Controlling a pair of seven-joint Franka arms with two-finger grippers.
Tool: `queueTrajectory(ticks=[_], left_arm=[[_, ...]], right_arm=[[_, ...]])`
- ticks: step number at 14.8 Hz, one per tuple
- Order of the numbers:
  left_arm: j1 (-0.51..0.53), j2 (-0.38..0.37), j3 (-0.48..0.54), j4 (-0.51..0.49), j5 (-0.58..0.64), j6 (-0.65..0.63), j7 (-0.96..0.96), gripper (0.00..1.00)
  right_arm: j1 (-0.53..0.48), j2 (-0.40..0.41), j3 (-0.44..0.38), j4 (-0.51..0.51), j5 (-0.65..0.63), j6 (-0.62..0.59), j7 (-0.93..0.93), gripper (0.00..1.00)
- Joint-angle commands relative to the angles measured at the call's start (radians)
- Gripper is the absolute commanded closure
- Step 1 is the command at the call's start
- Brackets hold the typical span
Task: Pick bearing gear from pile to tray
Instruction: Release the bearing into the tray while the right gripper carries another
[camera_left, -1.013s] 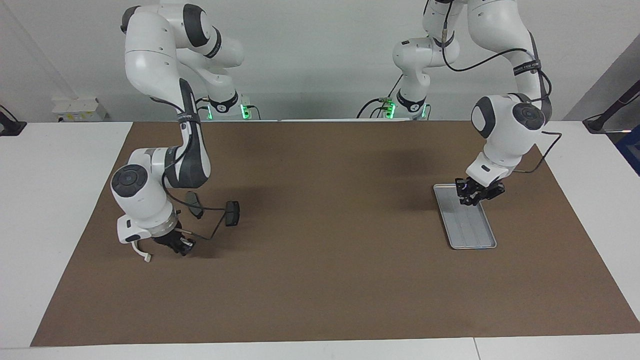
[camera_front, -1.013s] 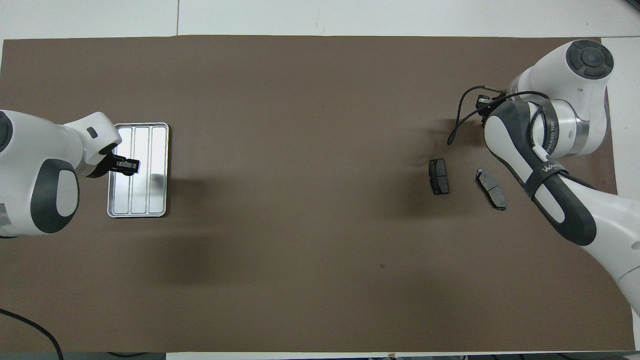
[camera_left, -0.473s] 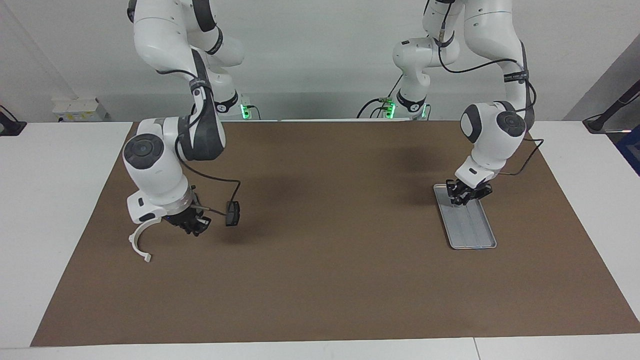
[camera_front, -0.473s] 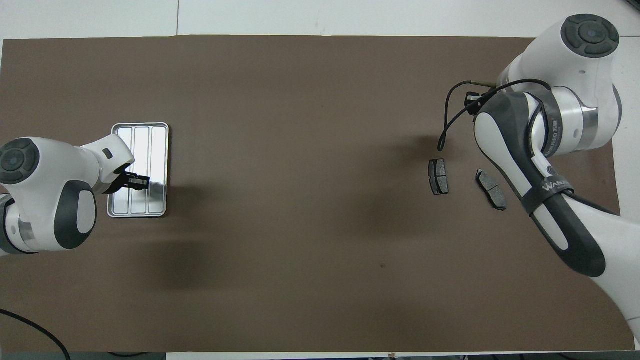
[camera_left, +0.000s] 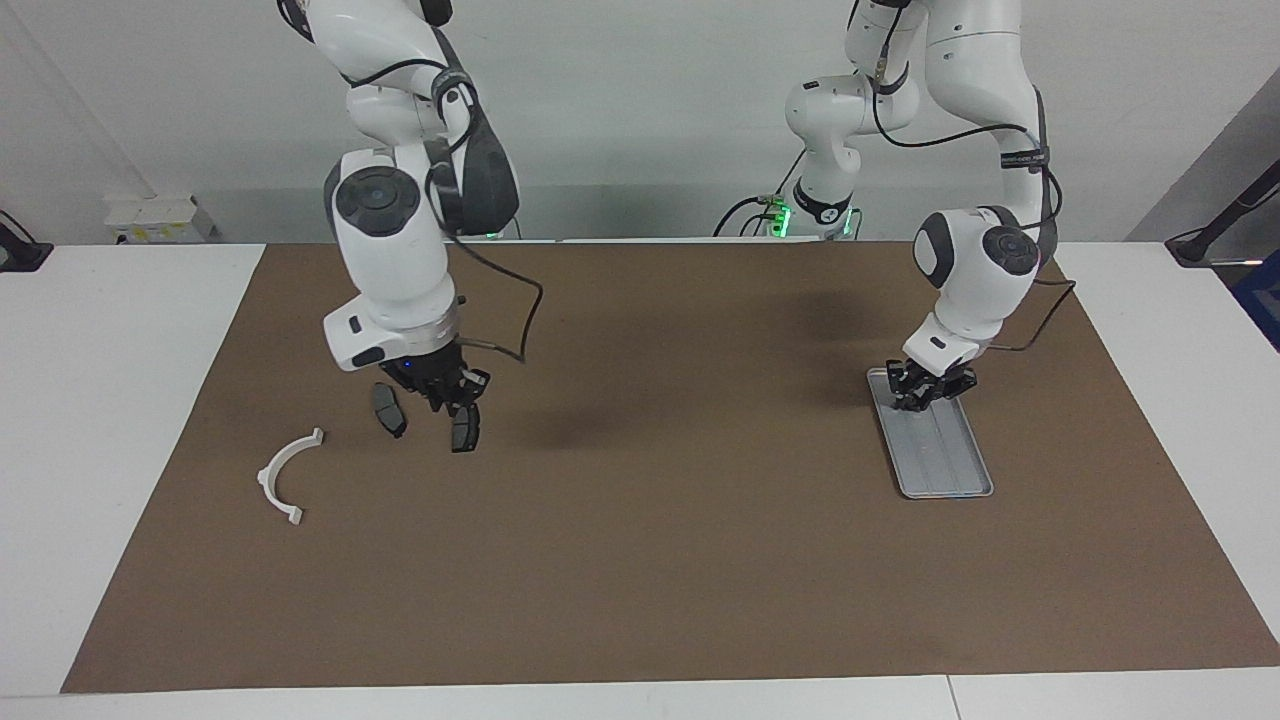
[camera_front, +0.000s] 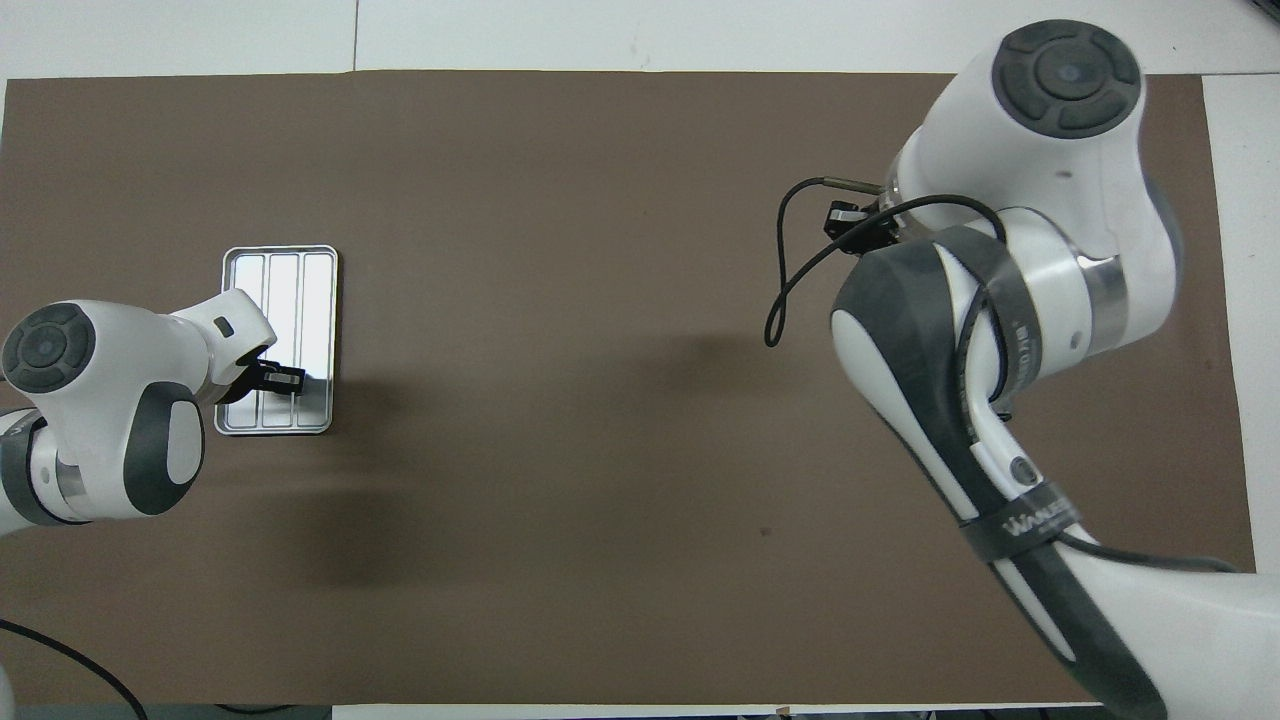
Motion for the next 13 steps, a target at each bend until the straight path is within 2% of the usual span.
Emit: queueTrajectory(ticks=[1,2,3,4,5,8,11,13], left_arm=[[0.017,-0.026,0.001,-0.058,-0.01,0.057,0.027,1.0],[0.017,-0.024,0.001,-0.059,-0.01,0.06,0.024,1.0],[0.017,-0.024,0.001,-0.056,-0.01,0.06,0.024,0.37],[0.017,-0.023,0.001,-0.052,-0.01,0.054,0.026,0.06],[0.017,-0.021,0.001,-0.047,-0.01,0.049,0.024,0.0],[0.02,-0.004,0.003,0.005,-0.01,0.046,0.022,0.0],[0.048,-0.001,-0.003,0.111,-0.019,0.006,-0.01,0.0],[0.031,0.02,-0.002,0.224,-0.069,-0.066,-0.025,0.0]], right_arm=[[0.061,0.003,0.004,0.011,0.059,0.0,0.167,1.0],[0.078,0.003,0.006,0.011,0.079,0.008,0.225,1.0],[0.101,0.003,0.006,0.011,0.087,0.023,0.27,1.0],[0.125,0.006,0.006,0.009,0.087,0.039,0.311,1.0],[0.153,0.013,0.006,0.001,0.087,0.06,0.364,1.0],[0.213,0.055,0.006,-0.014,0.087,0.125,0.464,1.0],[0.233,0.075,0.007,-0.063,0.087,0.215,0.494,1.0],[0.243,0.09,0.007,-0.107,0.087,0.284,0.519,1.0]])
